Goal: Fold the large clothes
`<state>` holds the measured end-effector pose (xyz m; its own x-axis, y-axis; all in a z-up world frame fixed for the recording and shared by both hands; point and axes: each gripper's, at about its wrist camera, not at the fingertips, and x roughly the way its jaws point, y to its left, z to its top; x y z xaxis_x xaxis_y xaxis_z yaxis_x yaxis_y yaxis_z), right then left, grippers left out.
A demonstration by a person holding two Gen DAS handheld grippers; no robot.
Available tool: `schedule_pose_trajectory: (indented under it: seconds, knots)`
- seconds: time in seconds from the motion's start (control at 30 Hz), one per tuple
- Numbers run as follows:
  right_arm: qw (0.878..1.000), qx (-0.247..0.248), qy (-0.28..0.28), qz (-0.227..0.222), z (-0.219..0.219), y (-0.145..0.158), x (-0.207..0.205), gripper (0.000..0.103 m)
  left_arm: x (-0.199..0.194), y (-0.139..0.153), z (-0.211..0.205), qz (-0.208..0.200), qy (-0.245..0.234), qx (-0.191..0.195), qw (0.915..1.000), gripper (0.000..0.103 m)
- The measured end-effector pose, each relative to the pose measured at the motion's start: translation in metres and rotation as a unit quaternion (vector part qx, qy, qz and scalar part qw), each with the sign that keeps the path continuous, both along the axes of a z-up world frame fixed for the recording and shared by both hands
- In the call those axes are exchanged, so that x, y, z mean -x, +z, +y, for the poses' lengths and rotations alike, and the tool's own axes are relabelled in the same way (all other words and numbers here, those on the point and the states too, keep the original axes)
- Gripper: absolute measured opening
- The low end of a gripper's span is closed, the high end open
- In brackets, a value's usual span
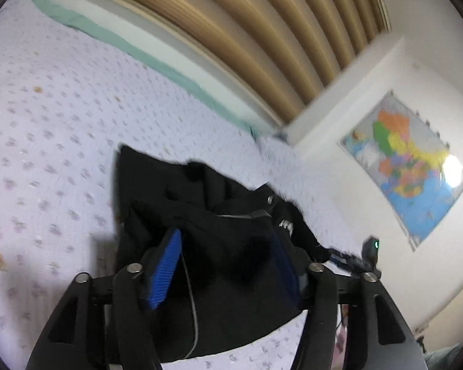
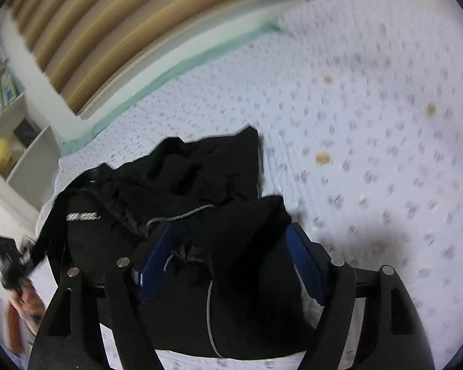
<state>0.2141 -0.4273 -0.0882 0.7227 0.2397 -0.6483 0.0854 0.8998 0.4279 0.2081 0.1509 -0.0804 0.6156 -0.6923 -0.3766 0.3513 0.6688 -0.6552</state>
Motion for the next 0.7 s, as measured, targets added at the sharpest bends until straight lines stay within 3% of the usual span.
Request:
schedule_pose_trajectory:
  seconds: [0.13,0.27,0.33,0.47,0.53,0.6,0.7]
  knots:
    - [0.998,0.059,0.011,-0.013,0.012,0.008,-0.001,0.085,-0.004,0.003,0.003,-0.009,0.064,-0.095,0.9934,0.068]
    - [0.994,0.107,0.018,-0.001,0.017,-0.002,-0.013,0.085,-0.026,-0.014,-0.015,0.003,0.074,-0.195,0.9780,0.068]
    - [0.992,0.120,0.023,0.004,0.014,-0.010,-0.020,0.085,-0.037,-0.022,-0.015,0.005,0.077,-0.208,0.9752,0.068]
    - [0.991,0.128,0.031,0.017,0.001,-0.023,-0.048,0.085,-0.075,-0.041,-0.008,0.049,0.057,-0.171,0.9825,0.068]
    - [0.991,0.126,0.046,0.020,-0.005,-0.026,-0.067,0.085,-0.096,-0.052,-0.003,0.071,0.035,-0.132,0.9881,0.068]
    - [0.991,0.120,0.061,0.019,-0.011,-0.028,-0.089,0.085,-0.113,-0.065,-0.002,0.093,-0.017,-0.079,0.9924,0.068]
    - [0.992,0.059,0.107,0.035,-0.022,-0.043,-0.125,0.086,-0.123,-0.073,-0.007,0.095,-0.063,-0.037,0.9929,0.068]
